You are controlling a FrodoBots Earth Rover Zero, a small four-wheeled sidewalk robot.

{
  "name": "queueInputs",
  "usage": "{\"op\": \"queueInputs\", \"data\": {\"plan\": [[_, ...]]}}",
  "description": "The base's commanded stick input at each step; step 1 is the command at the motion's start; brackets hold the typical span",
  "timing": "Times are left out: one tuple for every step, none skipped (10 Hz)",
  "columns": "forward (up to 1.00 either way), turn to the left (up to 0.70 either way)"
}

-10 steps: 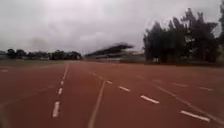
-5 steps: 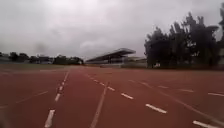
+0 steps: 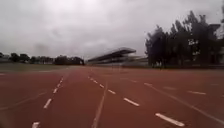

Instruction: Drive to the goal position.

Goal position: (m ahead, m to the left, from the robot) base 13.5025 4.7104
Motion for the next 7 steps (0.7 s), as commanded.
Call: {"op": "queueInputs", "data": {"plan": [[0.7,0.0],[0.7,0.0],[0.7,0.0],[0.7,0.0],[0.7,0.0],[0.7,0.0],[0.7,0.0]]}}
